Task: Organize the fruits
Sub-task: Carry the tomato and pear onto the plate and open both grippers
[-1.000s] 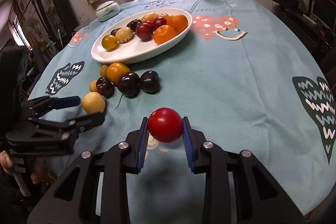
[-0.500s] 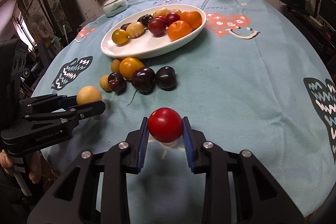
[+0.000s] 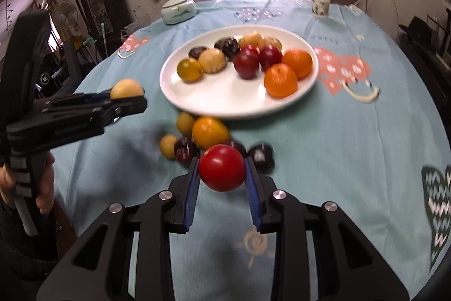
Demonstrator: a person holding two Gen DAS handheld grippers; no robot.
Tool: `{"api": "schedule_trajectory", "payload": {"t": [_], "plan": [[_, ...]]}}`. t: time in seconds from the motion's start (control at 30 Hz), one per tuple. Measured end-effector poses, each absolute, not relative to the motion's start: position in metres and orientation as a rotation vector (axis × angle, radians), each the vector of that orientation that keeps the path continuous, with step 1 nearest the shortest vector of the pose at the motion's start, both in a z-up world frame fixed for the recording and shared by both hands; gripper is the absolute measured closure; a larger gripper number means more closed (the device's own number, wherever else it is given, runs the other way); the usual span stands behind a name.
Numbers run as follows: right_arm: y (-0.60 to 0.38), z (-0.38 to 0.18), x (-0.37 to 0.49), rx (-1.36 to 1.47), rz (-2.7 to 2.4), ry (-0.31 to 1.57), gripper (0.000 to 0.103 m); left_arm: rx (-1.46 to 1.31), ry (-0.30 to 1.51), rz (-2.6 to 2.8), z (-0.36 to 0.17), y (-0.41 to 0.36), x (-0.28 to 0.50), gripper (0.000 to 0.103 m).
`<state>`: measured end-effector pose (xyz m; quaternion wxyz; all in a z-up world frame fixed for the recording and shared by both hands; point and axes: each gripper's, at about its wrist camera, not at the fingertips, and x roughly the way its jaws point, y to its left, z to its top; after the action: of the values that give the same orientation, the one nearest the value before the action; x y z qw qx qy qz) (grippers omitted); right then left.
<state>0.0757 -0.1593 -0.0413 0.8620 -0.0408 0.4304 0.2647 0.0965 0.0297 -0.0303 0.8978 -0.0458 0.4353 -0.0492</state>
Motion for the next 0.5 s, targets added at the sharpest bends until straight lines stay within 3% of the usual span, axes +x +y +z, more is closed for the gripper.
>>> {"api": "schedule_trajectory", "payload": {"t": [0.3,0.5], "plan": [[-0.128,-0.024,0.163,-0.155,0.507,0.847,0.071,-0.108,0.932,-0.132,-0.016,0.015,0.204,0.066],[-0.133,-0.04,0.2,-0.117,0.487,0.881,0.071,-0.144,0.941,-0.172,-0.038,0.015,0.222,0.066]]}}
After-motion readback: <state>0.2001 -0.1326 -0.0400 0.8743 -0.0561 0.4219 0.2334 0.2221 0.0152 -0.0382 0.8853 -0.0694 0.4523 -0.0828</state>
